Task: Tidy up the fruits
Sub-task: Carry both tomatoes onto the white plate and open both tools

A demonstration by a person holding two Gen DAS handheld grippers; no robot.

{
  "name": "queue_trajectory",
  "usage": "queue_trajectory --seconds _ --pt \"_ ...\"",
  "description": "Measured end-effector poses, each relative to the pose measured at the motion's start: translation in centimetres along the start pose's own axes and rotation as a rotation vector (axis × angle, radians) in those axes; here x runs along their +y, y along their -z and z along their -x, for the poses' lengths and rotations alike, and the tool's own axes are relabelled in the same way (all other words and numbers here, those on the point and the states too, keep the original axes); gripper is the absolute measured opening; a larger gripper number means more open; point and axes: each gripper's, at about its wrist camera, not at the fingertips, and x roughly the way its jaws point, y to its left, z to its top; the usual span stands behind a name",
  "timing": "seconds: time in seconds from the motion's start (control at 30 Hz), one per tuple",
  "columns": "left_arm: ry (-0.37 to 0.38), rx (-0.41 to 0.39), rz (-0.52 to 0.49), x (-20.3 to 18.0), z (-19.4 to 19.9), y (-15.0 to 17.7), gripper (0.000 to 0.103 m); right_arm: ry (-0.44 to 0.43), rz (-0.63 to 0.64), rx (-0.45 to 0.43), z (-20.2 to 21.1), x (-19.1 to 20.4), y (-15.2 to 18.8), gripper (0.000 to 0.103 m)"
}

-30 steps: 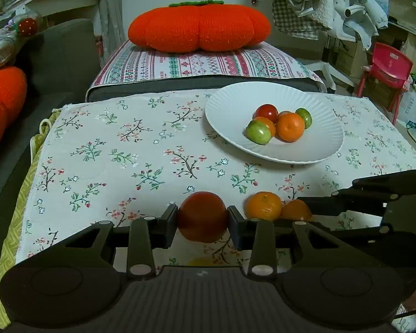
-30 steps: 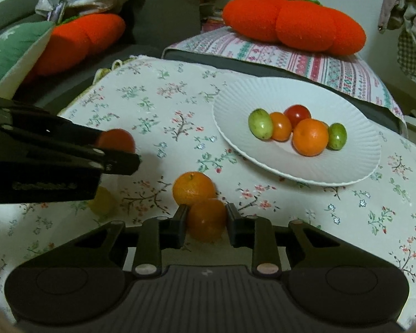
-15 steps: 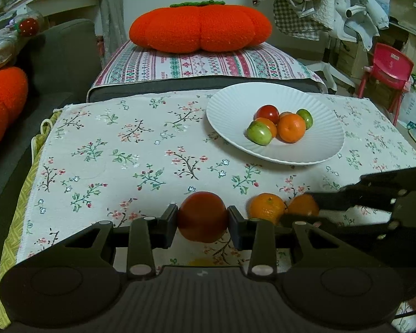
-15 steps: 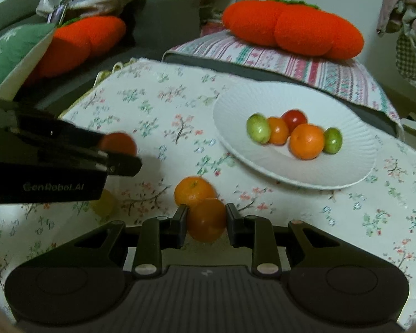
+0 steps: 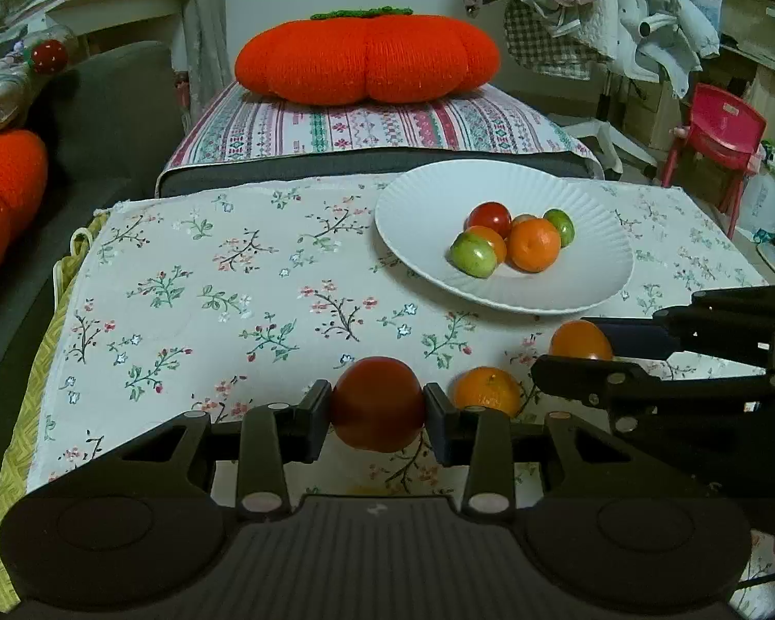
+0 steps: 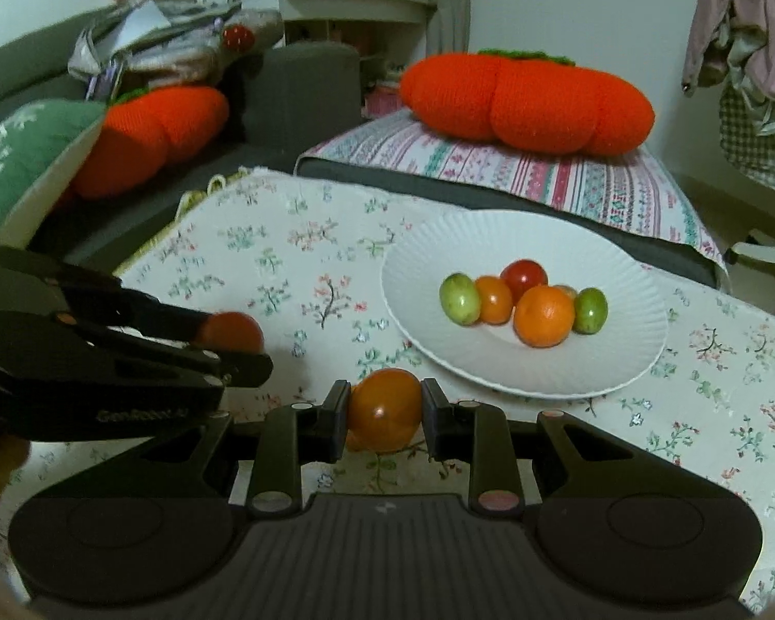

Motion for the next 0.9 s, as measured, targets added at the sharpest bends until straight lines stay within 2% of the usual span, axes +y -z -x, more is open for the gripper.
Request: queue_trajectory --seconds 0.3,0.4,0.53,0.67,0.9 --pt "0.04 -0.006 0.043 -0.1 0.0 -0.4 0.016 0.02 -0.014 -0.005 0.0 -0.5 -0.2 0.026" --pt "0.061 -0.038 0.068 -0.1 0.3 -0.9 0.016 0.039 -0.012 -0.013 0.2 -0.7 -0.3 0.026" --pt "0.053 -0.066 0.042 -0.9 0.3 -1.4 0.016 0.061 -0.044 -0.022 0.4 -1.5 -0.4 0.026" --pt "0.079 -0.066 0.053 -1.1 -0.4 -1.9 0.016 0.091 -0.05 -0.031 0.5 -1.9 -0.5 0.026" --pt "0.077 -0.098 0.039 -1.5 -0.8 -2.5 0.016 0.099 -0.097 -0.047 0.7 -3.1 -0.9 0.026"
